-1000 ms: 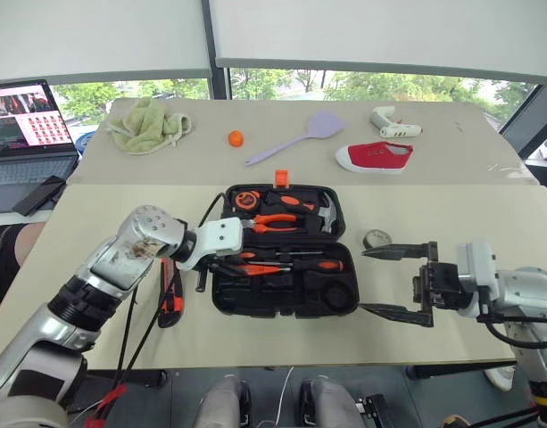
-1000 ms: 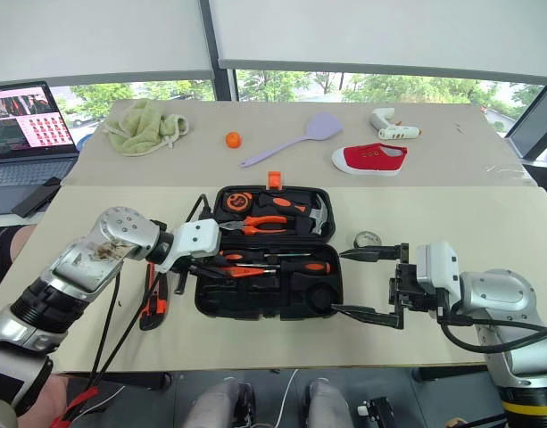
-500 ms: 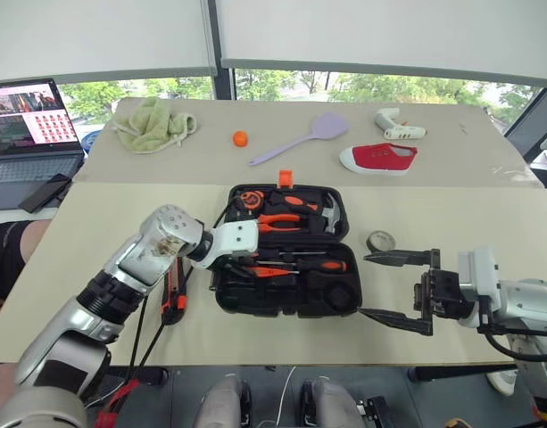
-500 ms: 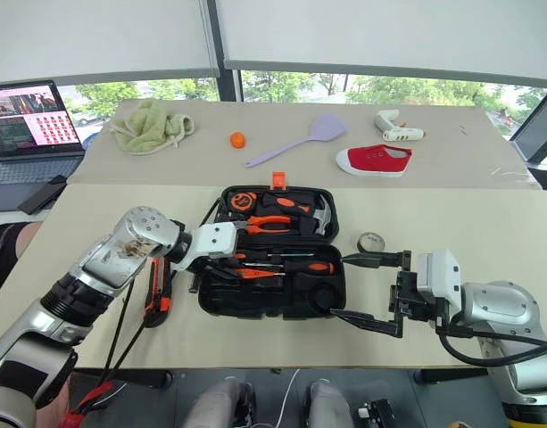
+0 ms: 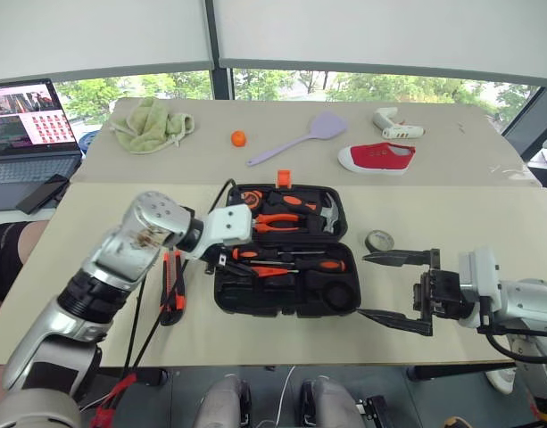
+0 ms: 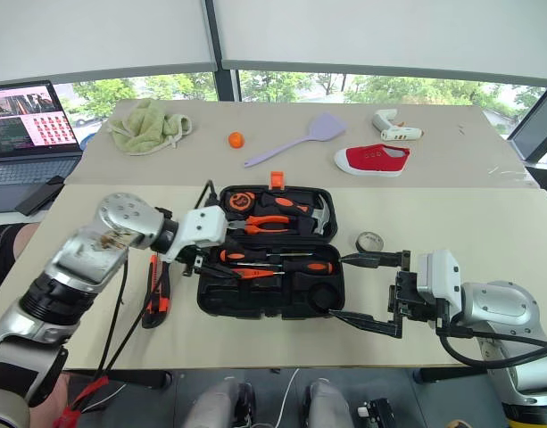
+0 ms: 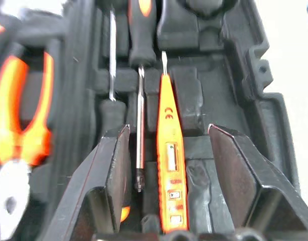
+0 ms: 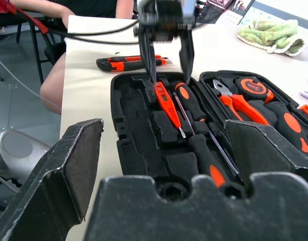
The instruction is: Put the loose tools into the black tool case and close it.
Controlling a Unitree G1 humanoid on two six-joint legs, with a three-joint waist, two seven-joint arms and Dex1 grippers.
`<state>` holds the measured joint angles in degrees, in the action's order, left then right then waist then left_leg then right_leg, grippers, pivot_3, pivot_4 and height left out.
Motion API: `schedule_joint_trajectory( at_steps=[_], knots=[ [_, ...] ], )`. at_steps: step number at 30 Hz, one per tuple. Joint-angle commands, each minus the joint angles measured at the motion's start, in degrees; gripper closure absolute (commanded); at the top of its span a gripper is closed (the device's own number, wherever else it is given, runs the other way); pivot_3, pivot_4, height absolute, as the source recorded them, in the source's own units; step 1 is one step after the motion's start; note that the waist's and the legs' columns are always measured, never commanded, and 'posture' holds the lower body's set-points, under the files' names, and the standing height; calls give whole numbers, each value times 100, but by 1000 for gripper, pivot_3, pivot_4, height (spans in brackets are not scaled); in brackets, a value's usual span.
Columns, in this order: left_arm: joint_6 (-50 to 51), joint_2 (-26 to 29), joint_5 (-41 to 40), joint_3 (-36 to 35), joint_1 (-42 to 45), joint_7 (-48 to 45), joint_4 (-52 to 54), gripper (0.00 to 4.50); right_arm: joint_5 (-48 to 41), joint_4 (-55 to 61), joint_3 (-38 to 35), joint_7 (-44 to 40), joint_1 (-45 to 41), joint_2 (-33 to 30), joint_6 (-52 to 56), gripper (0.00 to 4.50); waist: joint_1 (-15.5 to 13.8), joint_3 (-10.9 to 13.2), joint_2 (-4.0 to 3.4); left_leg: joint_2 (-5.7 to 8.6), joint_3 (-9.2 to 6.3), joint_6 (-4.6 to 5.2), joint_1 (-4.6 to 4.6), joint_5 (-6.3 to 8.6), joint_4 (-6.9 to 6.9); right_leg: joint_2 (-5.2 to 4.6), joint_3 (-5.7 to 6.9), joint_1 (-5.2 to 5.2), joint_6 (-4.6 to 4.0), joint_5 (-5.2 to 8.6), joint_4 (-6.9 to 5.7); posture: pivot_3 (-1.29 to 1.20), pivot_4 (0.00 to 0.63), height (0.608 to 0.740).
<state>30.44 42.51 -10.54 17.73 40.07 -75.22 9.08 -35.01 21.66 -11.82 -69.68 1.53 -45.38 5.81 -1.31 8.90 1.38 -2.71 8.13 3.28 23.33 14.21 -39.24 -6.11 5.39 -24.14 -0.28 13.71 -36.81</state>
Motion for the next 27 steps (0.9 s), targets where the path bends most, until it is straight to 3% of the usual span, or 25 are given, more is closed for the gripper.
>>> schedule_joint_trajectory(
  at_steps=[1, 7, 8, 21, 27],
  knots=[
    [-280, -325, -216, -263, -307, 302, -144, 2308, -32, 45, 21, 109, -115, 79, 29, 0, -4, 0, 0, 0, 0, 0, -1, 0, -1, 0, 0, 1, 0, 0, 0, 0, 150, 740],
    [-773, -744, -84, -186, -717, 548, -738, 4348, -9, 18, 93, 167, -189, 126, 23, 0, 4, 2, 3, 0, 1, -2, 3, -1, -8, 1, 1, -2, -1, -1, -6, 0, 150, 740],
    [-815, -793, -80, -161, -791, 573, -807, 4434, -20, 18, 90, 177, -188, 119, 36, 0, 3, 2, 3, 1, 1, -2, 1, -1, -8, 1, 0, -1, -1, -1, -7, 0, 150, 740],
    [-976, -951, 387, 155, -1000, 903, -1144, 4434, -98, 197, -15, 290, 27, 89, 127, 0, -18, 2, 3, 0, 0, 10, -6, 6, -13, -4, 2, 8, -1, -1, -11, 0, 150, 740],
    [-753, -925, -255, -88, -1151, 558, -640, 4434, -159, 262, -92, 296, 110, 74, 197, 0, -7, 1, 3, -5, -4, 41, -4, 25, -38, -4, 3, 10, 0, -1, -26, 0, 150, 740]
  ],
)
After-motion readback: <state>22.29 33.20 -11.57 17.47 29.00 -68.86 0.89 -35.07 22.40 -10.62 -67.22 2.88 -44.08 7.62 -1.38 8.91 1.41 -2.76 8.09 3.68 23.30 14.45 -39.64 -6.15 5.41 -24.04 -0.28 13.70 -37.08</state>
